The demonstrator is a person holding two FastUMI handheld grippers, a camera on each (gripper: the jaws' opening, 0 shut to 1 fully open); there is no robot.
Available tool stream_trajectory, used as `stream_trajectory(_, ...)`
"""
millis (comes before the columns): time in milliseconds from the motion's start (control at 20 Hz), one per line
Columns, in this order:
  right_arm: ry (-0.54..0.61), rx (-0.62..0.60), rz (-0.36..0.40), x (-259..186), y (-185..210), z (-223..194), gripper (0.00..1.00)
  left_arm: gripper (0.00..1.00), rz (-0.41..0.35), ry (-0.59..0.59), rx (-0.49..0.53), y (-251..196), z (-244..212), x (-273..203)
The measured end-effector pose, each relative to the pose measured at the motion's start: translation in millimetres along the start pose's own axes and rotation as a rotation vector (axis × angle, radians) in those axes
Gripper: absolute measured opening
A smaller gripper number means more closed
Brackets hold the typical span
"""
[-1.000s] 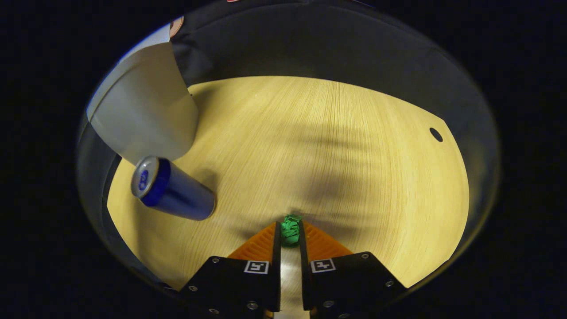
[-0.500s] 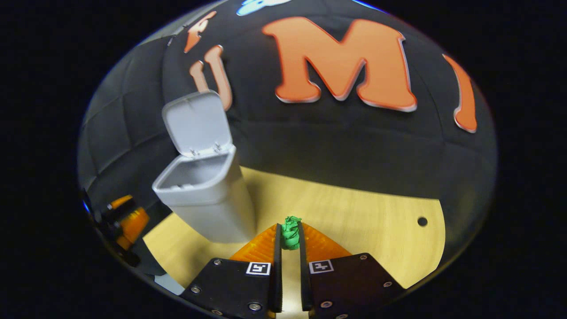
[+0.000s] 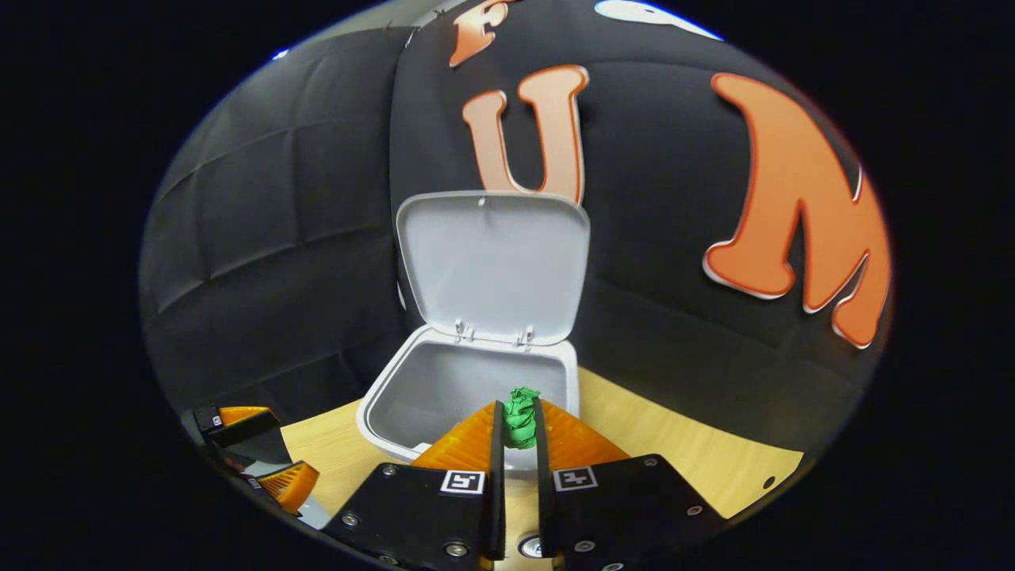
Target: Press the lid of the desktop garbage bin to open it, pick up the crumpled paper on the desktop and throw it into the bin, then pick up the pop can on the desktop and drop it into the bin, and finally close the garbage bin lid.
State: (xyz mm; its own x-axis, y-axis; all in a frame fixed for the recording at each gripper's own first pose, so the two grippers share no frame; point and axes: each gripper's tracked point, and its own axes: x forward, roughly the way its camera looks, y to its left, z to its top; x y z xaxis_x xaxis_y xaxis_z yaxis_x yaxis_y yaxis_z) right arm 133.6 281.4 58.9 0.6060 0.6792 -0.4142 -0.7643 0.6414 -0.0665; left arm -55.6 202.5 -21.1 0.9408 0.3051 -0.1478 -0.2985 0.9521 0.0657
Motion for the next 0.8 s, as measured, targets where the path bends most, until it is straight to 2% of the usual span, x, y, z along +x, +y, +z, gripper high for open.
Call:
stream_trajectory(150,0.033,0.033,-0.026,5,-10,6,0.17,0.96,0.024,0.010,0.001,18,-5,0)
stream_trajectory(250,0.032,0.084,-0.028,9,-10,4,0.20,0.96,0.033,0.023,-0.002,24,-10,1)
stream_trajectory(300,0.022,0.108,-0.011,15,-10,8,0.42,0.96,0.034,0.025,-0.005,26,-11,2)
stream_trajectory(350,0.016,0.120,-0.004,16,-11,11,0.41,0.96,0.033,0.026,-0.005,26,-10,3)
stream_trajectory(400,0.015,0.118,-0.012,11,-13,11,0.48,0.96,0.030,0.024,-0.002,25,-9,3)
stream_trajectory(550,0.010,0.071,-0.036,0,-22,8,0.48,0.95,0.009,0.013,0.008,14,-4,5)
stream_trajectory(650,-0.040,0.053,-0.046,-20,-29,8,0.49,0.96,-0.014,0.010,0.009,3,-2,8)
stream_trajectory(800,-0.142,0.007,-0.152,-66,-61,5,0.49,0.96,-0.060,0.003,0.010,-24,2,11)
